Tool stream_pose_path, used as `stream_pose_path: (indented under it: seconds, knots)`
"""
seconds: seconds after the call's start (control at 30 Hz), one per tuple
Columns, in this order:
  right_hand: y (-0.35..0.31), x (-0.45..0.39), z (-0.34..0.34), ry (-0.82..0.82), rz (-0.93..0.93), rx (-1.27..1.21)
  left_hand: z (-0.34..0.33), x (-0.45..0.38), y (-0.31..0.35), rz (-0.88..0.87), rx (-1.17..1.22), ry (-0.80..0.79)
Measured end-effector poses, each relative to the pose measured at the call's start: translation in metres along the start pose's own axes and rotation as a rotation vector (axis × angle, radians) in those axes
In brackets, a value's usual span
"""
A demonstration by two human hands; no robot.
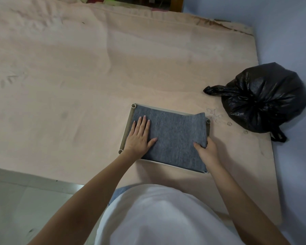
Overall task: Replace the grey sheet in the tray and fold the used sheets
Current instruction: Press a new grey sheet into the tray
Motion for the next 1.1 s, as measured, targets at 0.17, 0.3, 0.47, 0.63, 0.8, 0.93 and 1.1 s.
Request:
stream_pose_path:
  seconds: [0.17, 0.3, 0.47, 0.63, 0.8, 0.93, 1.1]
  knots:
    - [0.001, -0.002, 0.000, 0.005, -0.010, 0.010, -0.003, -0.003, -0.002, 0.007, 0.028, -0.008]
    - [0.000, -0.003, -0.001, -0.003, -0.028, 0.010, 0.010, -0.003, -0.001, 0.007, 0.056, 0.071]
    - [0.001, -0.004, -0.002, -0.012, -0.049, 0.015, 0.028, -0.016, 0.023, -0.121, 0.027, 0.169]
    - [0.001, -0.002, -0.001, 0.010, -0.045, 0.024, 0.010, -0.030, 0.020, -0.051, 0.043, 0.074]
    - [0.003, -0.002, 0.000, 0.019, -0.064, 0.002, 0.019, -0.028, 0.003, 0.110, 0.185, 0.140]
    - [0.004, -0.002, 0.000, 0.021, -0.086, -0.001, 0.021, -0.025, -0.013, 0.253, 0.304, 0.151]
    - [0.005, -0.002, 0.000, 0.037, -0.115, 0.001, 0.025, -0.024, -0.012, 0.154, 0.313, 0.087]
Point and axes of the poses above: each hand's wrist, its own x-axis away from the middle knuckle, its own z-axis out of the back of the hand, y = z × x, the point moved 9 cm from there along -x, towards the middle knuckle, and after that the axes turned 9 degrees about z, right-handed, at the moved point
